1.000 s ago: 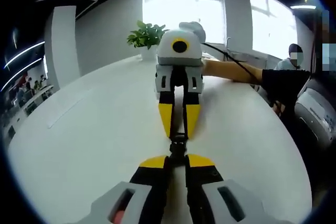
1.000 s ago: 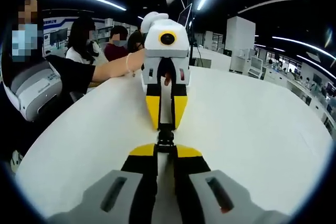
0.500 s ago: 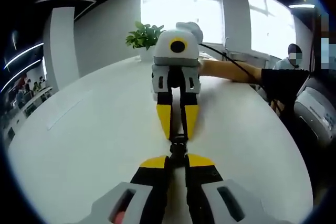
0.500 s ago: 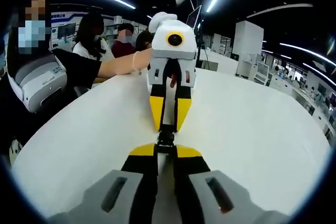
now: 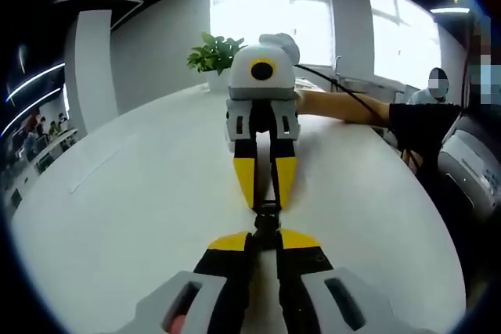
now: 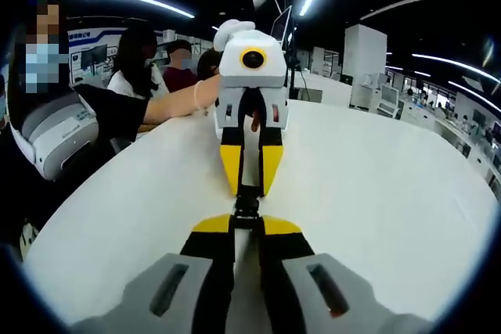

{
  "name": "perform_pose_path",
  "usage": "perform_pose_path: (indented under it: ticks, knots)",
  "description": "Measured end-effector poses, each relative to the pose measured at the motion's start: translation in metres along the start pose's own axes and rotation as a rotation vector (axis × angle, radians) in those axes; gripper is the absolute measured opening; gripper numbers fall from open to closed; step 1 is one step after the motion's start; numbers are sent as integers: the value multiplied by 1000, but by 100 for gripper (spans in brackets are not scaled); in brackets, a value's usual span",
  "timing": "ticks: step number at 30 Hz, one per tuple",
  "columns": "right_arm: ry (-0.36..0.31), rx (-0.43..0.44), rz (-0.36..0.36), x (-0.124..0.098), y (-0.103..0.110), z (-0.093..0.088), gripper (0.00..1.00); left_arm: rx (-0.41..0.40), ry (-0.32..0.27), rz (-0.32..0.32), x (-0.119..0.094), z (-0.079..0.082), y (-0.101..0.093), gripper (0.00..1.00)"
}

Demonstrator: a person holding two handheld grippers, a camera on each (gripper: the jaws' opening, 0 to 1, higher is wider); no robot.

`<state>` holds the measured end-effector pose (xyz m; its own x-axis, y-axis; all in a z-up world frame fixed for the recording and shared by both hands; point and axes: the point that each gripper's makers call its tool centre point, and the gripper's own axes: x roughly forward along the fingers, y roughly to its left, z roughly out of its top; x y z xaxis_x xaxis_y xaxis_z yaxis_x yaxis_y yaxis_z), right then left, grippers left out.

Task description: Snap the two parts of the plastic buckle together until the buckle closes and remains connected.

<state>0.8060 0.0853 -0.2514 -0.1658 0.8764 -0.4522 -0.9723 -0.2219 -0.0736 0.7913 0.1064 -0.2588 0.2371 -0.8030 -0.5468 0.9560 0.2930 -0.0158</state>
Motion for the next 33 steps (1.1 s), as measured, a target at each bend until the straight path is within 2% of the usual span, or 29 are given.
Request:
perform_pose_path:
  ticks: [2, 6, 16, 21, 22, 23, 26, 28, 33]
  knots:
    - [7, 2, -32, -2, -4, -2, 11, -13, 0, 31, 2, 1, 4, 10]
    - [15, 7, -48, -2, -5, -2, 10, -22, -1, 46, 3, 1, 5, 10]
    - [0, 34, -79, 0, -8, 0, 10, -32, 1, 69, 2, 1, 11, 10]
    - [-2, 4, -88, 3, -7, 1, 10, -32, 1, 68, 2, 1, 12, 9]
    - [12, -26, -31, 9, 3, 0, 10, -29, -21, 52, 6, 5, 9, 9]
    - [4, -6, -68, 6, -4, 4, 10, -20, 8, 69, 7, -2, 12, 9]
    - [2, -17, -39, 2, -2, 3, 10, -23, -12, 58, 11, 0, 11, 10]
    - [-26, 10, -39, 2, -2, 3, 10, -18, -13, 57, 12, 0, 10, 10]
    - [-23, 14, -39, 2, -2, 3, 11, -16, -18, 52, 12, -1, 6, 10]
